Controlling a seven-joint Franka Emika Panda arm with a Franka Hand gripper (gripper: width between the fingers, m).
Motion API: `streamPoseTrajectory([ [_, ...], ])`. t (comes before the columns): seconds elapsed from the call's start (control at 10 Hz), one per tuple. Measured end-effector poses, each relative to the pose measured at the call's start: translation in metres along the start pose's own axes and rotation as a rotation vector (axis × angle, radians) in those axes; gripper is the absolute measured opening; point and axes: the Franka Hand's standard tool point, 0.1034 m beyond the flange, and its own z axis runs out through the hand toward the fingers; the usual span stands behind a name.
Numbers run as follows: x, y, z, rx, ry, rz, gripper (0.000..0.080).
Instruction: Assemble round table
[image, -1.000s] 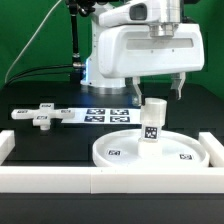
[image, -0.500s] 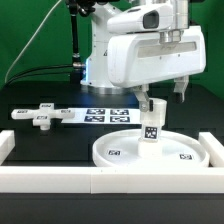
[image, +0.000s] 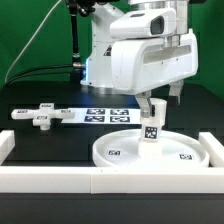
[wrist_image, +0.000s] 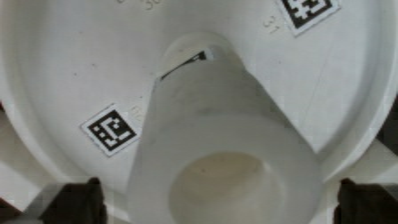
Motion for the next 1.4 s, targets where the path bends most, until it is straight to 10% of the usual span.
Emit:
streamPoseTrajectory([
  [0.8,-0.0091,0.0069,0.0011,0.0,-0.003,0.017,0.0639],
  [1.0,-0.0093,0.0068,0.0012,0.0,-0.004,0.017,0.0407],
  [1.4,-0.0086,0.0065,0.0013,-0.002,0.002,0.2,0.0407],
])
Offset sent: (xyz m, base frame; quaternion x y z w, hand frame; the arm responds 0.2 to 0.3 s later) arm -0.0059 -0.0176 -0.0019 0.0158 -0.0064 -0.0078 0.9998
